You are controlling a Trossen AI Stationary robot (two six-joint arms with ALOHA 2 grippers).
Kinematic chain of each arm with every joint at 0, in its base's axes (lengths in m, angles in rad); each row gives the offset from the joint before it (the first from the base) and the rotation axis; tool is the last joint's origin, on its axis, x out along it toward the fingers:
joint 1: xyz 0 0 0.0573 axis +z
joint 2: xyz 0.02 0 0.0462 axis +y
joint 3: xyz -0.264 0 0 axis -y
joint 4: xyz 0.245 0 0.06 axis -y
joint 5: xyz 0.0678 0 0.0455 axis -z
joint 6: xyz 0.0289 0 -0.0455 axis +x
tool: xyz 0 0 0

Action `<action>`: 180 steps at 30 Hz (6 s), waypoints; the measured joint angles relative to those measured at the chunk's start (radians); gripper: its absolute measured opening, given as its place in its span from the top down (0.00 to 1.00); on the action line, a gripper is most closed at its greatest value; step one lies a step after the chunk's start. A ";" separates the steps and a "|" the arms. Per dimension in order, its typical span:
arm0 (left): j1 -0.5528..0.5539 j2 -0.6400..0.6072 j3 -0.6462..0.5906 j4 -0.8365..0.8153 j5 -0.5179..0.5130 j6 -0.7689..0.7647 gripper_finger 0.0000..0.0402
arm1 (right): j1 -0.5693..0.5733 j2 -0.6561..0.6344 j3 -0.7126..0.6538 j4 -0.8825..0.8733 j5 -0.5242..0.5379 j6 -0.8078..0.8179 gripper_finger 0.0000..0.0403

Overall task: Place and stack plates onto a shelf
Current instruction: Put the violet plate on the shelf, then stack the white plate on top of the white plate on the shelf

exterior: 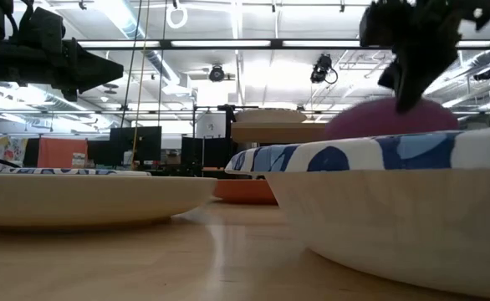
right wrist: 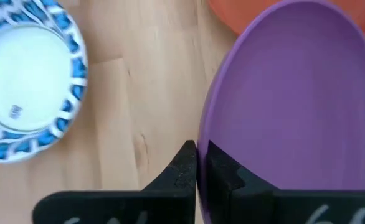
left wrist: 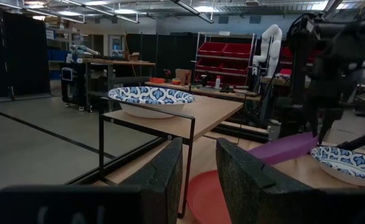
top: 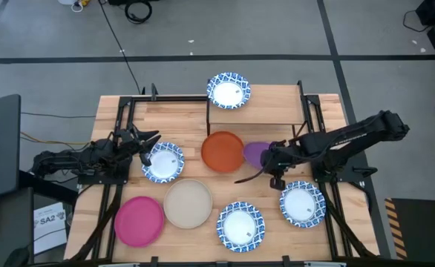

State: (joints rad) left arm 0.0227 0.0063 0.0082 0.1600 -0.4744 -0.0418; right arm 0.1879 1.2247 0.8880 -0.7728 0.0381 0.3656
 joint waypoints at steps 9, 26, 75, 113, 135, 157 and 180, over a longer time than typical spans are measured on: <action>0.000 0.000 0.000 0.000 0.000 0.000 0.74 | 0.000 0.000 0.191 -0.150 -0.018 -0.007 0.95; 0.000 0.000 0.000 0.000 0.000 0.000 0.74 | 0.000 -0.002 0.546 -0.487 0.034 -0.011 0.95; 0.000 0.000 0.000 0.000 0.000 0.000 0.74 | -0.551 -0.001 0.272 -0.309 0.283 -0.597 0.94; 0.000 0.000 0.000 0.000 0.000 0.000 0.74 | -0.604 -0.001 0.222 -0.164 0.230 -0.605 0.91; 0.000 0.000 0.000 0.000 0.000 0.000 0.74 | -0.604 -0.001 0.222 -0.164 0.230 -0.605 0.72; -0.001 0.010 0.004 0.134 0.176 -0.002 0.74 | -0.604 -0.001 0.222 -0.164 0.229 -0.601 0.72; -0.251 0.565 0.404 -0.422 0.193 -0.187 0.74 | -0.604 -0.001 0.222 -0.164 0.229 -0.601 0.72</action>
State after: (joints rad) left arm -0.2282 0.5716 0.4122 -0.2622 -0.2818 -0.2291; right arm -0.4160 1.2240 1.1103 -0.9367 0.2668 -0.2356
